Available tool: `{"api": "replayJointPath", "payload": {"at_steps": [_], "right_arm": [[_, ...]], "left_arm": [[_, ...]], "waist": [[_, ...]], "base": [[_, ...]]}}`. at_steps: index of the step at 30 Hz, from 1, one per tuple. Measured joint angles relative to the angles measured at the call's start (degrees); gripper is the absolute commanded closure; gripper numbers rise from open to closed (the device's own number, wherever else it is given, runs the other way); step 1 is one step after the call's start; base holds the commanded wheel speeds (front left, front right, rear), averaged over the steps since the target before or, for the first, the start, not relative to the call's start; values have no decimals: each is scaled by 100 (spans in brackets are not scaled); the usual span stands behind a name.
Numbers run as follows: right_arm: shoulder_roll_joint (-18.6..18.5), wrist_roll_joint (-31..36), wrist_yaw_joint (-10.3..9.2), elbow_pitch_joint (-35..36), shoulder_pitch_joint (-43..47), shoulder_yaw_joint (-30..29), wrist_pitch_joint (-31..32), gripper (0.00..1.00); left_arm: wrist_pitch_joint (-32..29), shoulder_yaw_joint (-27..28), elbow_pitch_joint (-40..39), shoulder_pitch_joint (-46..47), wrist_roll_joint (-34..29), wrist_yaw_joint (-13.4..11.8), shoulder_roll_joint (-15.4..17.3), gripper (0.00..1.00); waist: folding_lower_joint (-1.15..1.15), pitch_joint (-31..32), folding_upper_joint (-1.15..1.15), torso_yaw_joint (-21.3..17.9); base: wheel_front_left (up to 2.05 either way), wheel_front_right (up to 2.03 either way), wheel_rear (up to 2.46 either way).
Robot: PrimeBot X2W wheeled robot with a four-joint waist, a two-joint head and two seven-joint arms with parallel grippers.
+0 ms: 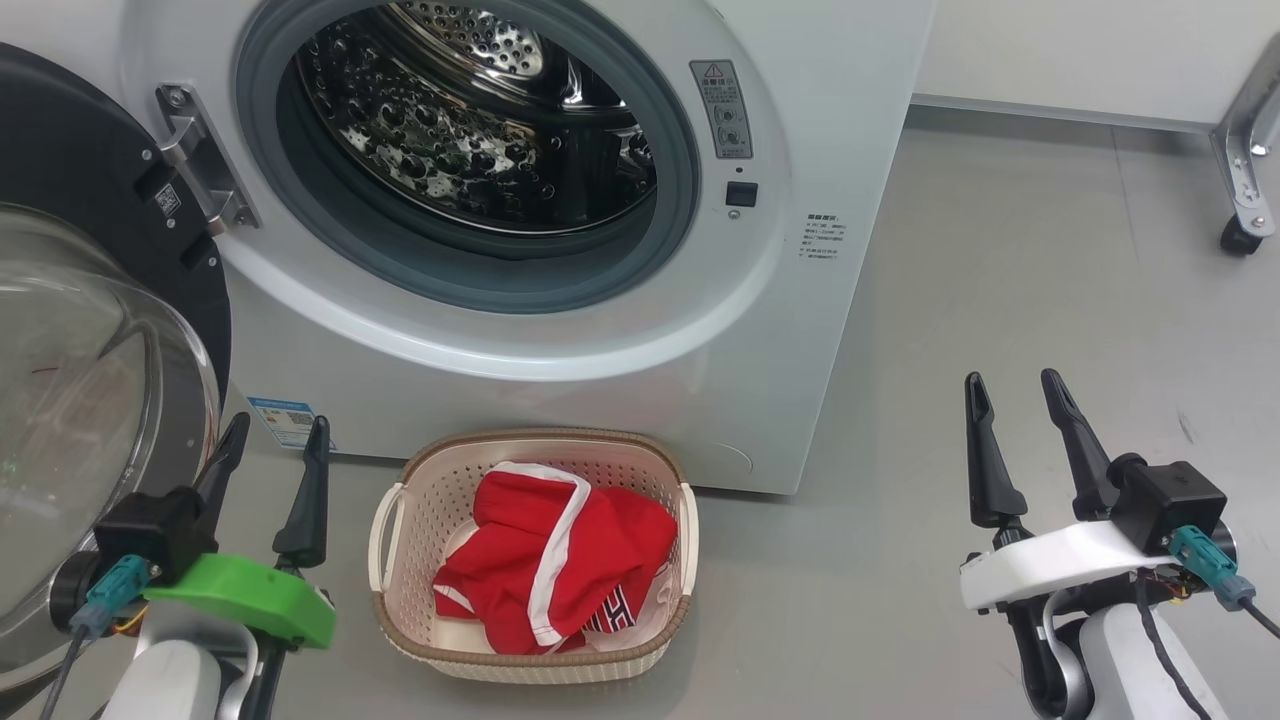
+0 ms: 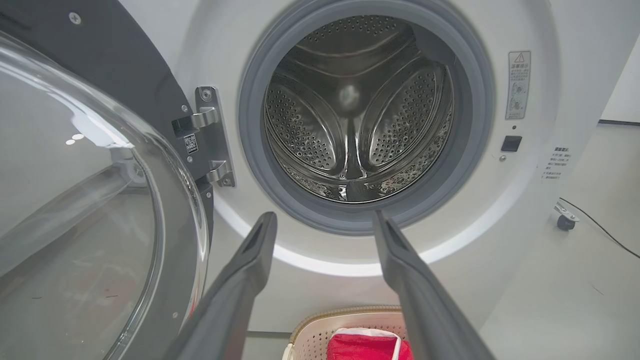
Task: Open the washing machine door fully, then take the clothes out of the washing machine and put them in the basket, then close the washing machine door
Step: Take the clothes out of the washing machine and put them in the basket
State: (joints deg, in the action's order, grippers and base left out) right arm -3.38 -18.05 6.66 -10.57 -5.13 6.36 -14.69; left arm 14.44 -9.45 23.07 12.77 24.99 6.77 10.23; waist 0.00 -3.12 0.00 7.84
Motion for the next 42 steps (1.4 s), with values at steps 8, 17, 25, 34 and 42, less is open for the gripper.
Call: {"api": "replayJointPath", "payload": {"at_steps": [8, 17, 25, 34, 42], "right_arm": [[8, 0, 0, 15, 71, 7, 1, 0], [15, 0, 31, 58, 97, 30, 0, 0], [16, 0, 31, 67, 97, 27, 0, 0], [18, 0, 32, 70, 97, 26, 1, 0], [21, 0, 32, 73, 97, 26, 0, 0]], "left_arm": [[0, 57, -358, -315, -91, 0, -54, 0], [0, 143, -644, -496, -189, 0, -97, 0], [0, 174, -758, -580, -234, 0, -135, 0], [0, 194, -864, -657, -252, 0, -164, 0], [0, 205, -909, -710, -293, 0, -182, 0]], "waist": [[0, 12, 0, -35], [0, -45, 0, -84], [0, -72, 0, -116], [0, -90, 0, -140], [0, -105, 0, -149]], "base": [[0, 0, 0], [0, 0, 0], [0, 0, 0], [0, 0, 0], [0, 0, 0]]}}
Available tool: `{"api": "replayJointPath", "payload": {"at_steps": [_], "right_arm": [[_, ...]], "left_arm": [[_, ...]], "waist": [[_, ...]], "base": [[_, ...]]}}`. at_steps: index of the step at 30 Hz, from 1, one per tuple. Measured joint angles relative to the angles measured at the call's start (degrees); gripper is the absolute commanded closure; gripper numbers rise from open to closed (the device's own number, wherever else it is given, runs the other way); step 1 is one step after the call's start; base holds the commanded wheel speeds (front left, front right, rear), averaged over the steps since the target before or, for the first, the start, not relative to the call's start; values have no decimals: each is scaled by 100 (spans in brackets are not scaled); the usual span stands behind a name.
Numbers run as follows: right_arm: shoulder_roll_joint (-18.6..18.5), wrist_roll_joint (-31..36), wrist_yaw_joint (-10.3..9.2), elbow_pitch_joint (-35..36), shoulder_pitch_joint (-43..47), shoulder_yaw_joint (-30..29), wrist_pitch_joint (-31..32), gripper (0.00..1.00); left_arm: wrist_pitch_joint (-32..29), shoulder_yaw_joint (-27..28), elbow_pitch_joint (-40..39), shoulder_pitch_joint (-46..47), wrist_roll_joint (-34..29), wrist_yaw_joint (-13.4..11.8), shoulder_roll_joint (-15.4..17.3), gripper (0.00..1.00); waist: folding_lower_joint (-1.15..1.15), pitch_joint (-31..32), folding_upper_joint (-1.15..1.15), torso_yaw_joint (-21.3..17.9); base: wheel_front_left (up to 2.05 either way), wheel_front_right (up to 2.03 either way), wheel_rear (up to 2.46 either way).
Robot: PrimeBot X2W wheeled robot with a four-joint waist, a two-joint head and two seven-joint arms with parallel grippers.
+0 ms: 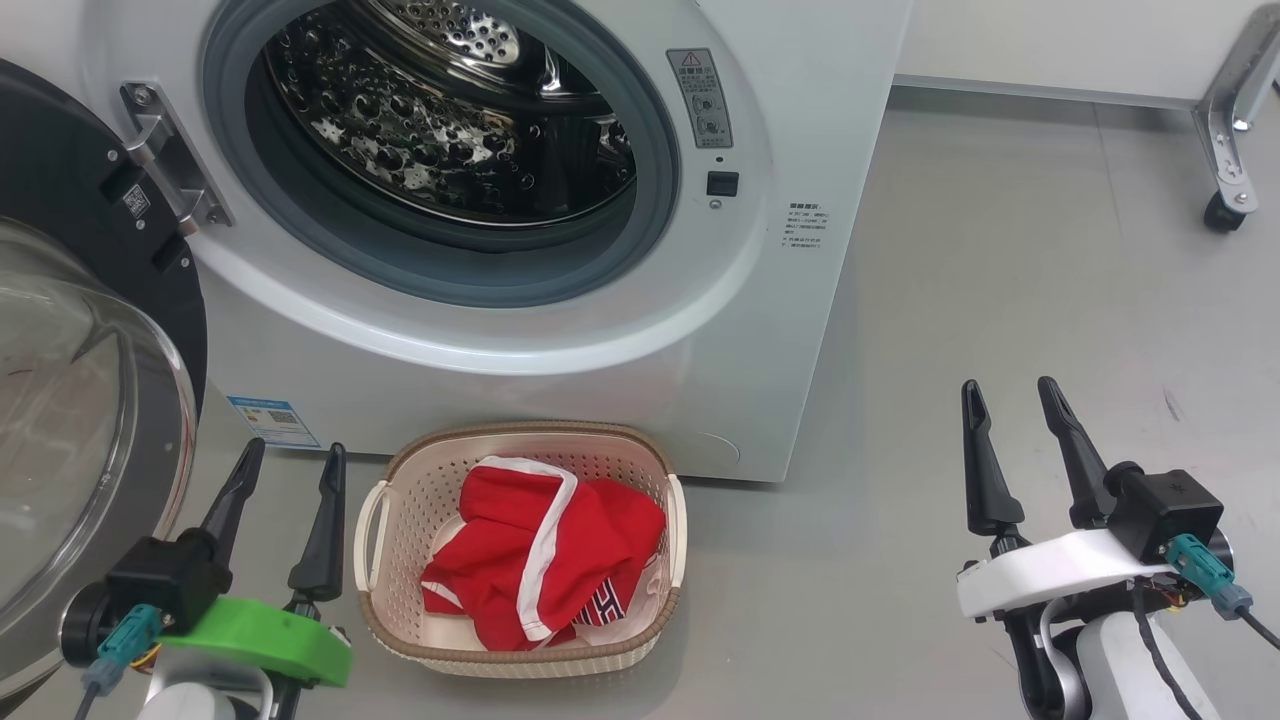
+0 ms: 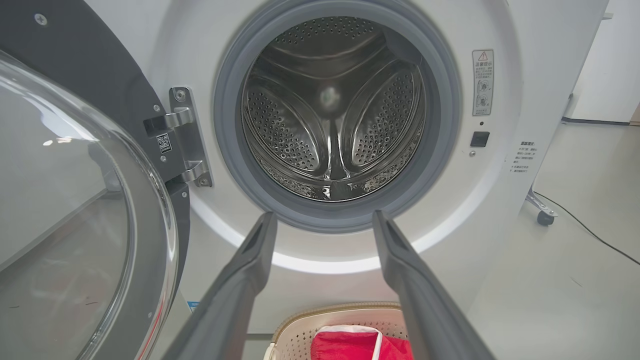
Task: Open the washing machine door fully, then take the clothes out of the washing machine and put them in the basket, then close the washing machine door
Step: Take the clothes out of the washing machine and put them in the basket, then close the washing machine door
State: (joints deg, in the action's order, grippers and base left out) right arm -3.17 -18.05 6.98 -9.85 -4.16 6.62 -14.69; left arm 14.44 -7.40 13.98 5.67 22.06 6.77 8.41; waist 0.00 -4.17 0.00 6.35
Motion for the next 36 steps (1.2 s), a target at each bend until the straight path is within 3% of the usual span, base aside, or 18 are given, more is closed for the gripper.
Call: {"api": "replayJointPath", "payload": {"at_steps": [20, 36], "right_arm": [[11, 0, 0, 0, -1, 0, 1, 0], [22, 0, 1, -5, -1, 49, 1, 0]], "left_arm": [[0, 79, -58, -48, -48, 1, -49, 0], [0, 60, -58, -78, -108, 2, -54, 0]], "waist": [[0, 3, 0, 1], [0, 1, 0, -17]], "base": [[-4, 5, -1], [-61, 61, 0]]}}
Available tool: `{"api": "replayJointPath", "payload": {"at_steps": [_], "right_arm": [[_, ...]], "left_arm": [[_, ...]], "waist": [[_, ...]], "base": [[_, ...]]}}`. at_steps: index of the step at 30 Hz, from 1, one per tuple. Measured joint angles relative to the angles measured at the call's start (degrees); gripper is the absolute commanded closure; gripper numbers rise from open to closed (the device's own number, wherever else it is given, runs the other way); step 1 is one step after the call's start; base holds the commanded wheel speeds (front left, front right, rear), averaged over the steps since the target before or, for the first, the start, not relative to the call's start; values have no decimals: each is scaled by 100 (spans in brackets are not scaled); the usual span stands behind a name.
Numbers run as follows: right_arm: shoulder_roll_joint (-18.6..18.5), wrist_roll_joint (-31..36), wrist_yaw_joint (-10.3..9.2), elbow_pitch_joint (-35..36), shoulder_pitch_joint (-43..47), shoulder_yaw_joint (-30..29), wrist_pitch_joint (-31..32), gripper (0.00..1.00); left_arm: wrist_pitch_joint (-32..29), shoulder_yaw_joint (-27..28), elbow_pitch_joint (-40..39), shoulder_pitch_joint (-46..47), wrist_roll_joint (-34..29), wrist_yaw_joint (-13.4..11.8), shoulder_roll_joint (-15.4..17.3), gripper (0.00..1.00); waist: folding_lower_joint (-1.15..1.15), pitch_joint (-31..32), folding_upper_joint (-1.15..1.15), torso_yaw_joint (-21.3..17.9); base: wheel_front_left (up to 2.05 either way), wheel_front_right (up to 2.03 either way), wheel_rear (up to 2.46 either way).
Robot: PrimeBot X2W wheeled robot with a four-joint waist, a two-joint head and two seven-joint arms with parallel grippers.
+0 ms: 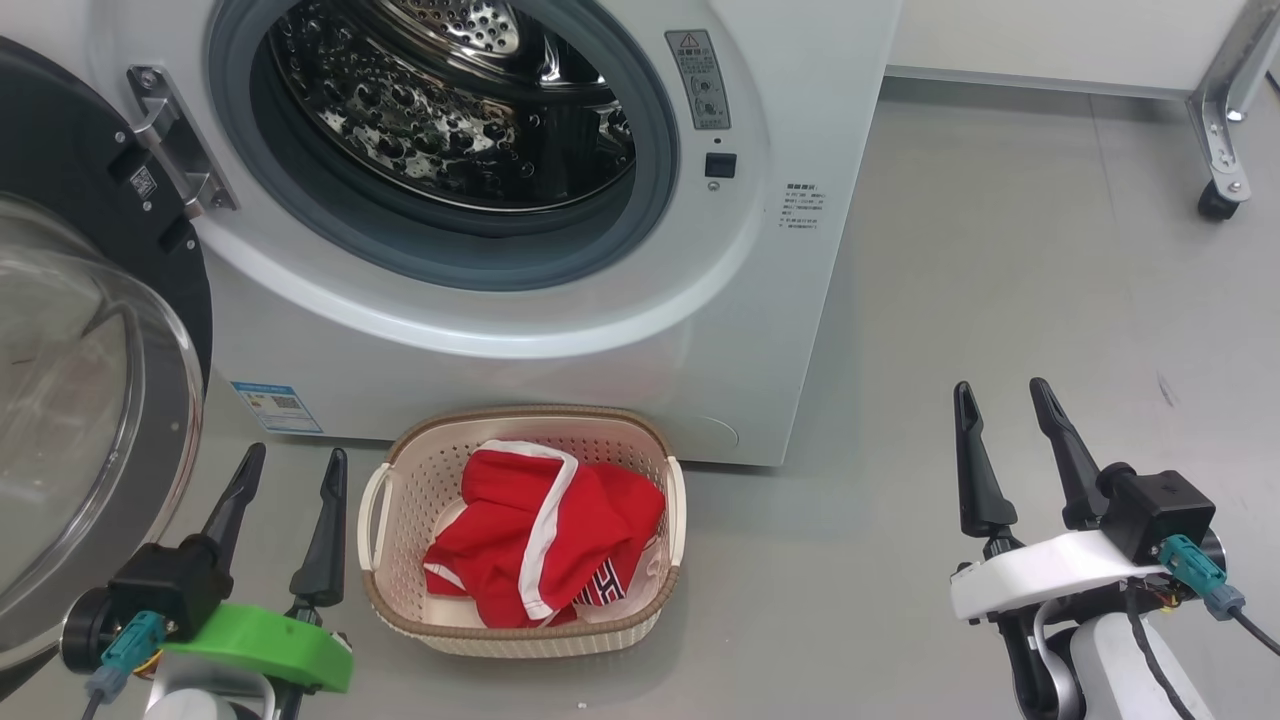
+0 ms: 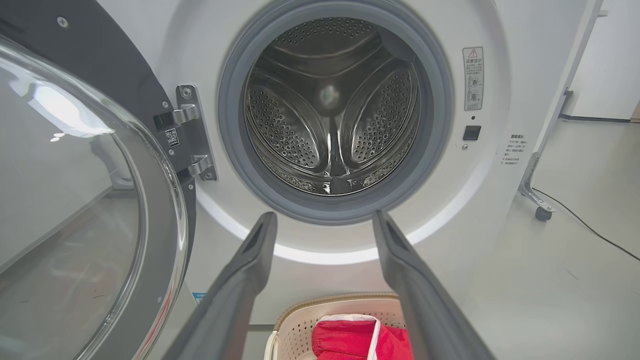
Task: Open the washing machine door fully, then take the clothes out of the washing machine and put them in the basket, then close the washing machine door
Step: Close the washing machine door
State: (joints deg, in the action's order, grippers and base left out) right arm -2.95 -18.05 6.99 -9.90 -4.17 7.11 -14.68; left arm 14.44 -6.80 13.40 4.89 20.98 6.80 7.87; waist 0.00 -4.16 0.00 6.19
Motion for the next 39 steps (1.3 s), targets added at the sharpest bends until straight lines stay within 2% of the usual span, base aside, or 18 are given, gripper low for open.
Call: {"api": "replayJointPath", "payload": {"at_steps": [23, 39], "right_arm": [[10, 0, 0, 1, -1, 36, 0, 0], [12, 0, 0, 2, -10, 37, 0, 0]], "left_arm": [[0, -35, -144, -17, -140, 7, -20, 0], [0, 64, -229, -16, -177, 7, -73, 0]], "waist": [[0, -106, 0, 16], [0, -191, 0, 60]], "base": [[-115, 115, 0], [-52, 52, 0]]}}
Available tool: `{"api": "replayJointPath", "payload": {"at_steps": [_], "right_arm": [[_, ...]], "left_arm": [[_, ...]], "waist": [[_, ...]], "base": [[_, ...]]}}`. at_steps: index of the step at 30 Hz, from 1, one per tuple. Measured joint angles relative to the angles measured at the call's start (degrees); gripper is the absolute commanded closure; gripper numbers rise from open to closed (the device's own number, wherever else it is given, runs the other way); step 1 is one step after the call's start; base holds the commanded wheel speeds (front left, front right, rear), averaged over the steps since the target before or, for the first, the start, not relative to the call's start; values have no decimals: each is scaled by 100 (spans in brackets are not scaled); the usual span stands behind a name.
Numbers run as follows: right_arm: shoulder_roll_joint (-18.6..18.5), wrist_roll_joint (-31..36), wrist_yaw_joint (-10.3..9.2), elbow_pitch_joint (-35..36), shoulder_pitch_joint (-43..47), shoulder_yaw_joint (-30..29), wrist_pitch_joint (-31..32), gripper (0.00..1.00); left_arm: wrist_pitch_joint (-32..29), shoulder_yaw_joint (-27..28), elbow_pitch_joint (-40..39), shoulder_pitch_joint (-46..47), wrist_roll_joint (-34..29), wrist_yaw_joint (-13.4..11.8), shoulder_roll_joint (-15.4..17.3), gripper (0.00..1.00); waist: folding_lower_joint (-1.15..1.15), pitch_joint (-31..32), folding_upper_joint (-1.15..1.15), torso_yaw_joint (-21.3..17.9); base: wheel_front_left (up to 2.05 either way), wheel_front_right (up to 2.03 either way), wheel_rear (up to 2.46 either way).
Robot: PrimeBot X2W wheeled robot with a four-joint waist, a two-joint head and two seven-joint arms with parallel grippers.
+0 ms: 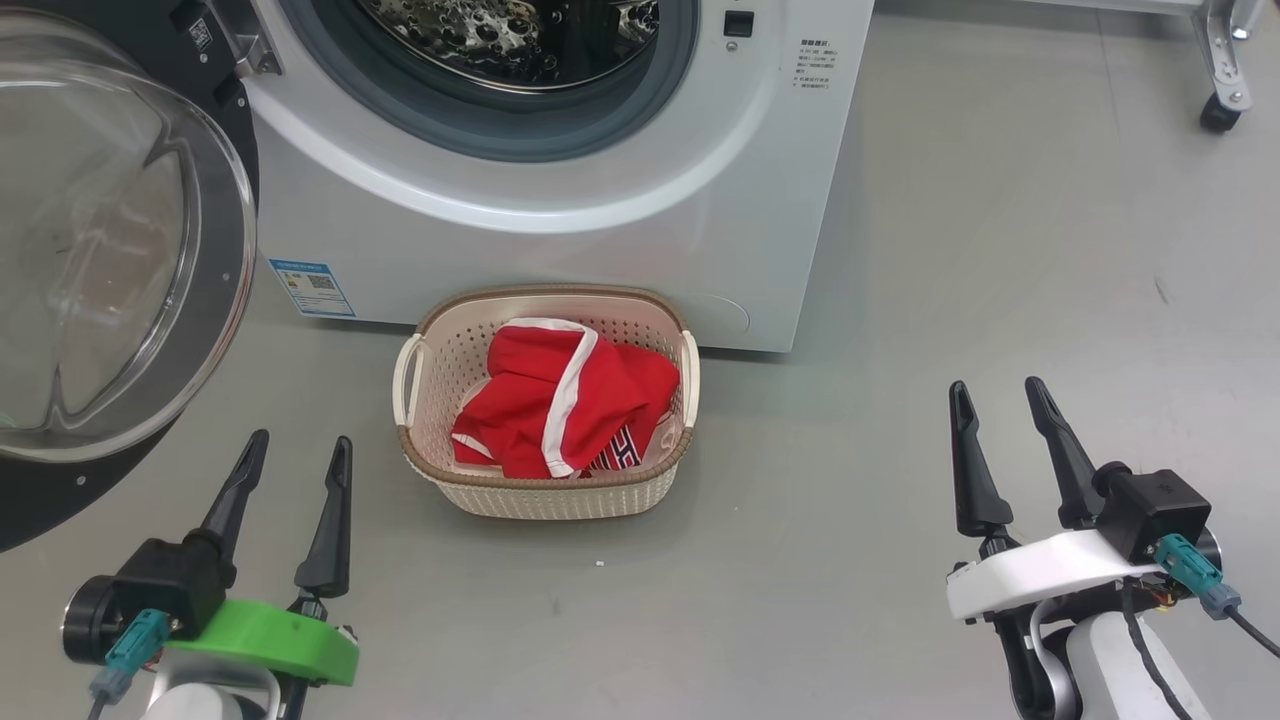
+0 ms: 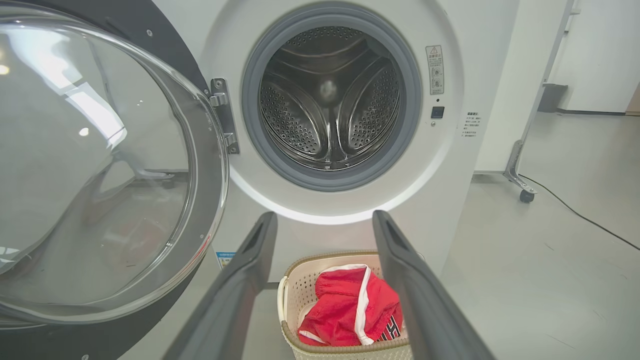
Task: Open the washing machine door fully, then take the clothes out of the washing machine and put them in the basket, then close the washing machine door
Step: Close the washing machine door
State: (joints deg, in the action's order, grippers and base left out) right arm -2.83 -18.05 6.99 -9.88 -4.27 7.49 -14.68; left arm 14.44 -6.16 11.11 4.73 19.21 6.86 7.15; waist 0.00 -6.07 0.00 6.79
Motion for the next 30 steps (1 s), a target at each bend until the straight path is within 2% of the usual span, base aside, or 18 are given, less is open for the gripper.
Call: {"api": "replayJointPath", "payload": {"at_steps": [30], "right_arm": [[0, 0, 0, -7, -4, 4, 0, 0]], "left_arm": [[0, 42, 10, 0, -66, 1, -49, 0]], "waist": [[0, 77, 0, 23]], "base": [[-1, 1, 0]]}}
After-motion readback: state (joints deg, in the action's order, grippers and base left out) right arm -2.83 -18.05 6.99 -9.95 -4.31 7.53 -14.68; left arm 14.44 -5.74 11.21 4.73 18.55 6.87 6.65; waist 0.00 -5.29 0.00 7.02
